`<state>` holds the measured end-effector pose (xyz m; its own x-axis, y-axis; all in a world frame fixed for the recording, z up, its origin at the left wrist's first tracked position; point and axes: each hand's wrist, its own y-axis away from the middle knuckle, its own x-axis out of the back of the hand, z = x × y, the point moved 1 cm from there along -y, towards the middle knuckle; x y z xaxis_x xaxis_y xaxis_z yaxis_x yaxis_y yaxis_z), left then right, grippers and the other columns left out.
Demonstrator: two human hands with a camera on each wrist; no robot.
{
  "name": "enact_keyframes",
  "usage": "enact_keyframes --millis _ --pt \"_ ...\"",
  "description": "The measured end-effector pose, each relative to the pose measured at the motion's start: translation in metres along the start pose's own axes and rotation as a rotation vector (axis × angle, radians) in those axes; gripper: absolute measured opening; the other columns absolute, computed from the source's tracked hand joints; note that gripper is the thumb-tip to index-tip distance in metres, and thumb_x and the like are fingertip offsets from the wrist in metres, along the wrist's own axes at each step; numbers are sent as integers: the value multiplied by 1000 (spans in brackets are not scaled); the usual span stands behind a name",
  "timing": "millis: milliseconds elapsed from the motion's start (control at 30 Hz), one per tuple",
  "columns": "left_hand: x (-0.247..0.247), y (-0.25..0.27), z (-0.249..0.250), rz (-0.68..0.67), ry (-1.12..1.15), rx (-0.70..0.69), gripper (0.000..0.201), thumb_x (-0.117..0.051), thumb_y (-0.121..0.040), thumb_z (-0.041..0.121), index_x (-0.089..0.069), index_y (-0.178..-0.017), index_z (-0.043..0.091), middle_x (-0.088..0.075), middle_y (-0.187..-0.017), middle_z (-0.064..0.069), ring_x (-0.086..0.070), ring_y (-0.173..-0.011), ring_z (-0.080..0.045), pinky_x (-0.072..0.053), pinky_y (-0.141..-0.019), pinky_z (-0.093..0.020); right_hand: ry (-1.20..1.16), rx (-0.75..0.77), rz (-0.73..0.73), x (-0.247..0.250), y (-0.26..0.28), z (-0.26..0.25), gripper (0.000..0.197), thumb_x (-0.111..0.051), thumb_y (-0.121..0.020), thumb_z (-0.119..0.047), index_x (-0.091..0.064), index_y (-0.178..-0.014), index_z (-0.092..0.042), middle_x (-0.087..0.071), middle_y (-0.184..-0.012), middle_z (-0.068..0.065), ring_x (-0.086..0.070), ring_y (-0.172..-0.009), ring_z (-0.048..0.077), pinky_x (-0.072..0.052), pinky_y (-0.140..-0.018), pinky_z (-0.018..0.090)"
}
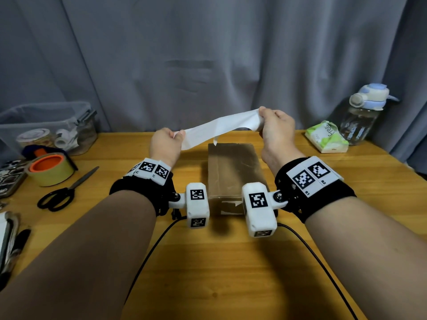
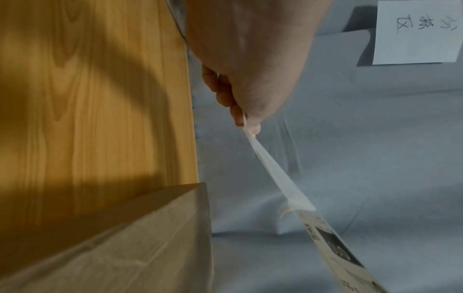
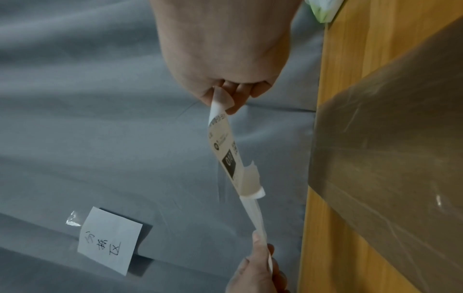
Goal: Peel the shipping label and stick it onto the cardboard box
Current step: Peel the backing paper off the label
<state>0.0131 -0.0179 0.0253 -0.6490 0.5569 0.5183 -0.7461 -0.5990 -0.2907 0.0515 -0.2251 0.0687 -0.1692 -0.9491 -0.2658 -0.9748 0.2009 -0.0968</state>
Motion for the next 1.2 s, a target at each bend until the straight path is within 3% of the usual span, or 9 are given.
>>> enact_keyframes --millis 133,267,433,767,867,900,967,1100,1200 --pt "2 0 0 16 0 -4 44 -54 -90 30 -32 -54 17 -48 -69 -9 -44 -71 -27 -35 -67 -28 11 36 25 1 -2 -2 34 -58 -86 -13 -44 -56 -15 -42 -56 -1 -40 -55 12 -36 -52 23" --pt "2 2 -1 8 1 15 45 -54 -90 28 -30 -54 17 -45 -65 -9 -42 -71 -28 -37 -68 -33 -9 77 37 -2 -1 -4 36 -57 -87 -14 -41 -54 -16 -39 -54 -3 -36 -51 10 -33 -47 18" --pt "3 8 -10 -11 -6 71 45 -54 -90 27 -31 -54 16 -38 -55 0 -43 -70 -28 -31 -66 -28 -31 115 4 0 2 0 35 -57 -87 -12 -42 -56 -15 -37 -55 -2 -35 -52 9 -33 -47 17" --pt "4 12 -12 -16 -7 143 40 -52 -92 26 -36 -58 14 -44 -63 -5 -45 -74 -29 -34 -68 -30 -21 116 27 6 -3 9 35 -55 -88 -14 -40 -57 -16 -37 -56 -3 -35 -52 8 -32 -44 14" --pt "8 10 -26 36 -44 192 27 -51 -92 25 -59 -93 -1 -63 -96 -20 -57 -97 -38 -41 -78 -34 -76 123 109 11 -8 5 32 -51 -90 -11 -41 -60 -16 -40 -58 -2 -39 -51 7 -35 -47 18" --pt "11 10 -32 67 -53 231 32 -51 -92 24 -58 -105 -5 -63 -109 -24 -57 -104 -40 -43 -82 -36 -119 125 130 15 -11 2 31 -48 -91 -9 -41 -61 -16 -41 -59 0 -42 -47 5 -36 -45 18" --pt "17 12 -41 111 -28 264 36 -51 -92 23 -55 -113 -7 -62 -116 -27 -57 -107 -41 -43 -84 -36 -141 114 123 22 -18 -3 32 -47 -91 -8 -39 -60 -16 -39 -59 1 -42 -43 6 -35 -38 14" --pt "18 10 -24 81 -14 92 33 -50 -93 23 -54 -106 -7 -62 -110 -26 -57 -101 -38 -36 -75 -30 1 92 2 23 -23 1 32 -50 -90 -14 -40 -60 -16 -39 -60 1 -39 -53 15 -36 -46 21" --pt "18 6 -12 7 -74 -37 26 -53 -90 21 -56 -105 0 -64 -108 -21 -58 -102 -36 -41 -82 -32 24 64 -77 15 -15 5 30 -49 -91 -15 -42 -62 -16 -42 -60 2 -42 -49 16 -36 -45 21"
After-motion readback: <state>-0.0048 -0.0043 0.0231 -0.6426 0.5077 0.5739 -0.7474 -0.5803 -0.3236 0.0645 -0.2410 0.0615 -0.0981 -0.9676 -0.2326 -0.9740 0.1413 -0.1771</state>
